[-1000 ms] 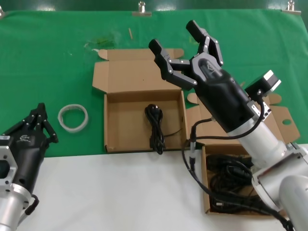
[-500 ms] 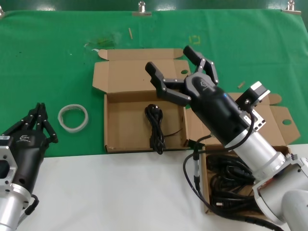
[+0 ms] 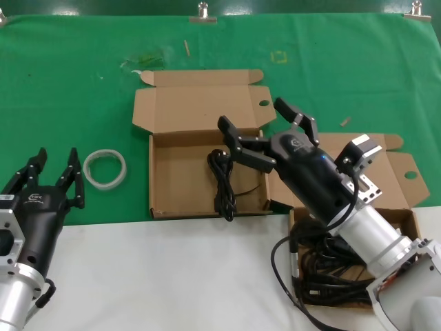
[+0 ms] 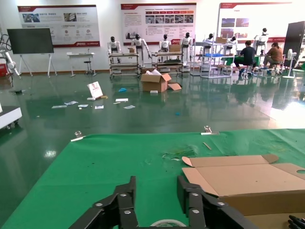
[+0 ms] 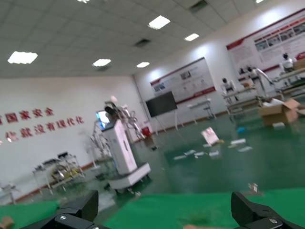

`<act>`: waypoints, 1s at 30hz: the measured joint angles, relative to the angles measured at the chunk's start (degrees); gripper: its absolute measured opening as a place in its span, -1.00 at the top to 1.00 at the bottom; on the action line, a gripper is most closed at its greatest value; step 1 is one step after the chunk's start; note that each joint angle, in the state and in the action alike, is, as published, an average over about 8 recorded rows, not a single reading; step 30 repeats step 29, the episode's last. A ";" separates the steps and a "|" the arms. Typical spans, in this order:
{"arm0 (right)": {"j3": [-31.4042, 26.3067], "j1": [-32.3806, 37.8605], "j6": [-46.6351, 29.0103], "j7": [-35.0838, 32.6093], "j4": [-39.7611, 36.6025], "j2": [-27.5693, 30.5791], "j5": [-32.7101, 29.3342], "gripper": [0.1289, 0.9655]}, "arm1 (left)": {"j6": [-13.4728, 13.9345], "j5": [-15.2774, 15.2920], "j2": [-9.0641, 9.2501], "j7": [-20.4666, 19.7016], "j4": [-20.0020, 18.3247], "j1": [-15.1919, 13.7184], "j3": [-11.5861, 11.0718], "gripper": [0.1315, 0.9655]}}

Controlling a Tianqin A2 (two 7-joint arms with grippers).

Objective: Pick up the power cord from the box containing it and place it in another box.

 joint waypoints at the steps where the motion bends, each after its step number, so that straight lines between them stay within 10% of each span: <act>1: 0.18 -0.44 0.79 0.46 0.57 0.00 -0.73 -1.00 | 0.00 0.00 0.00 0.00 0.00 0.00 0.00 0.60; 30: 4.95 -11.89 21.49 12.52 15.36 0.00 -19.86 -1.00 | 0.00 0.00 0.00 0.01 0.00 0.00 0.00 -0.67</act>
